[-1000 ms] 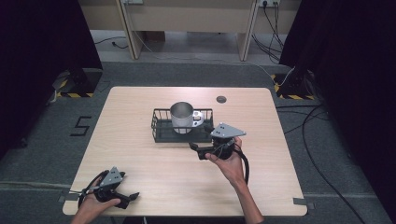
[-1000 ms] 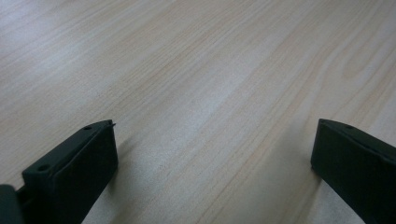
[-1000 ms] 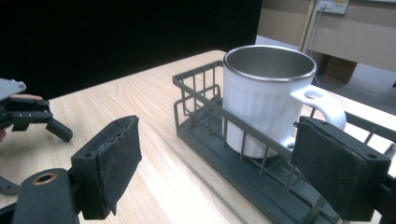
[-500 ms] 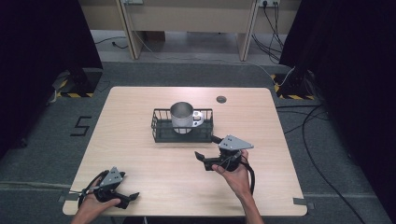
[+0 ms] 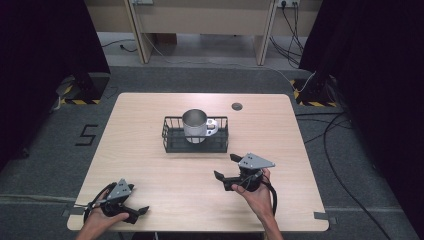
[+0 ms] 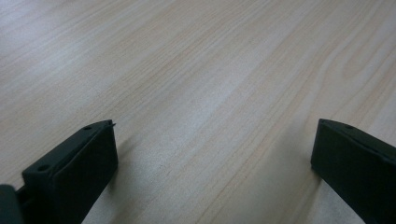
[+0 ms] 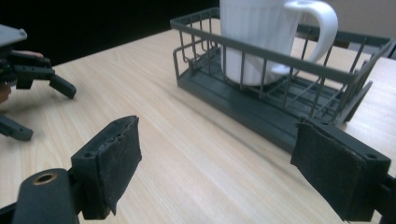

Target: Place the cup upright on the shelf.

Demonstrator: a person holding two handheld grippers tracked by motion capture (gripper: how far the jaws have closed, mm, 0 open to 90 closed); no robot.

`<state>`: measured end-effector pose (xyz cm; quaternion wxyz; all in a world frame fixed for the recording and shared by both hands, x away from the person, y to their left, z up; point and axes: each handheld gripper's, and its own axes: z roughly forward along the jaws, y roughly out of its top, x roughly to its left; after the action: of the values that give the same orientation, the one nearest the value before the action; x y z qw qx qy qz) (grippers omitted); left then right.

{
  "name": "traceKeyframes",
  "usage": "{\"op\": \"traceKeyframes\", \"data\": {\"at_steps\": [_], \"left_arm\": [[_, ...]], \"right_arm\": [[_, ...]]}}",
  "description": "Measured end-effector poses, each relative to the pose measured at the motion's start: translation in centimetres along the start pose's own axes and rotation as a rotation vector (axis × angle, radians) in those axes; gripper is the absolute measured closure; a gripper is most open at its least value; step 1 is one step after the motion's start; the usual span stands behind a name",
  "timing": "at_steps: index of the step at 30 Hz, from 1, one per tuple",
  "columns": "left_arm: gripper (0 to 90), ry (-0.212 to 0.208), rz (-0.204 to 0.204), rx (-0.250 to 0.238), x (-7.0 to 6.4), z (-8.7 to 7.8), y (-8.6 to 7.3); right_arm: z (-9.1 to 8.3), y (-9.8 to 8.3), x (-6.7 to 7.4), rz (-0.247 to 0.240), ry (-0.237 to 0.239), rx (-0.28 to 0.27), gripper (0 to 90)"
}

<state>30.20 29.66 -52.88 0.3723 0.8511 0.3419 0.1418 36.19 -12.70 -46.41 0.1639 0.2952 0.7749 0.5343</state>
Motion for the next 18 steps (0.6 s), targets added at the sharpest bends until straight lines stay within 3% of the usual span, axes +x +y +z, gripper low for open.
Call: {"op": "traceKeyframes", "data": {"at_steps": [18], "left_arm": [[0.0,0.0,0.0,0.0,0.0,0.0,0.0]], "right_arm": [[-1.7,-2.6,0.0,0.029,-0.021,0.056,15.4]]}}
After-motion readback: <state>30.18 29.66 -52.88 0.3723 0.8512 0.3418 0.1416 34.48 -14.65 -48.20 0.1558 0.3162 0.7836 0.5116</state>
